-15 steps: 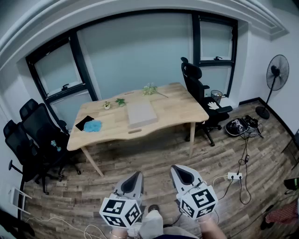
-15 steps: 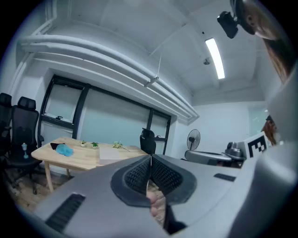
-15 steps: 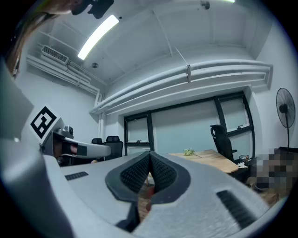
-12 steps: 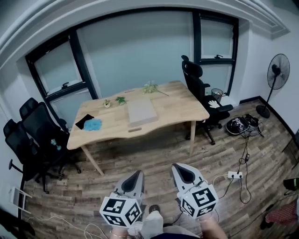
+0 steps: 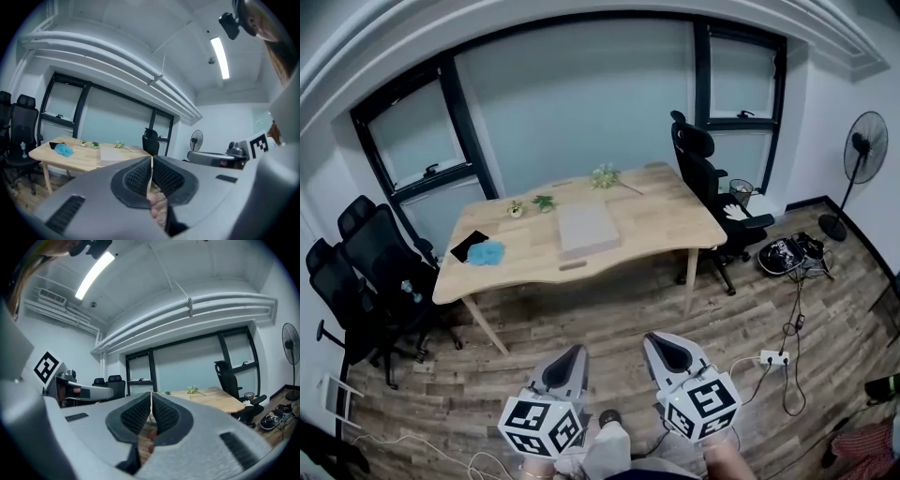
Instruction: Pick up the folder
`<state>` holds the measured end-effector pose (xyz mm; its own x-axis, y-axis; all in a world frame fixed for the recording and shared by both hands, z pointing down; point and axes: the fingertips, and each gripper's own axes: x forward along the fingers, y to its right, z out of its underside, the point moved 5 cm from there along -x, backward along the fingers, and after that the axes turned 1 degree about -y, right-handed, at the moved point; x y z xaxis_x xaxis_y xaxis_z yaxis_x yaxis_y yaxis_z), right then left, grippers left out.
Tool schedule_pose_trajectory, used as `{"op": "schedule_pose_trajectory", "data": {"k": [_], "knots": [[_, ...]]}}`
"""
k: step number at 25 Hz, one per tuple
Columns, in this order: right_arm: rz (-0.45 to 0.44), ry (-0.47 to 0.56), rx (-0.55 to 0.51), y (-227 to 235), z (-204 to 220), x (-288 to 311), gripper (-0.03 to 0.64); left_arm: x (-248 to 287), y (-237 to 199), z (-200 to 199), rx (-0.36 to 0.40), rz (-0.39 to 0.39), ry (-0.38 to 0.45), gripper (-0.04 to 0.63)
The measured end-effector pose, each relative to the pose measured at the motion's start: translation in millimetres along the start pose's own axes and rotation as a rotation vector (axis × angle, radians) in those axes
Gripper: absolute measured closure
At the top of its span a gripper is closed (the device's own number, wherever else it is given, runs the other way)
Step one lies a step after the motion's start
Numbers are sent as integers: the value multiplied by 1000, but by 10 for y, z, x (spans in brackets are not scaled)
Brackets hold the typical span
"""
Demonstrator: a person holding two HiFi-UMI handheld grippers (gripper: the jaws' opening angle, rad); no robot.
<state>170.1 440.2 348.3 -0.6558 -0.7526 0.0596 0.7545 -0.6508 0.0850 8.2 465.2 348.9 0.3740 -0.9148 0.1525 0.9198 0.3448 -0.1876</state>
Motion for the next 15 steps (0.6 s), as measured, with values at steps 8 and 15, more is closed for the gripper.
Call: {"op": "schedule_pose_trajectory", "data": {"k": [8,15], "knots": [[-28,-35,-11,173,-4,290,573,288,-149,-42,-24,36,-6,541],[-47,-71,-3,293,21,637,516,546,-406,-113,-44,41,-17,508]]}}
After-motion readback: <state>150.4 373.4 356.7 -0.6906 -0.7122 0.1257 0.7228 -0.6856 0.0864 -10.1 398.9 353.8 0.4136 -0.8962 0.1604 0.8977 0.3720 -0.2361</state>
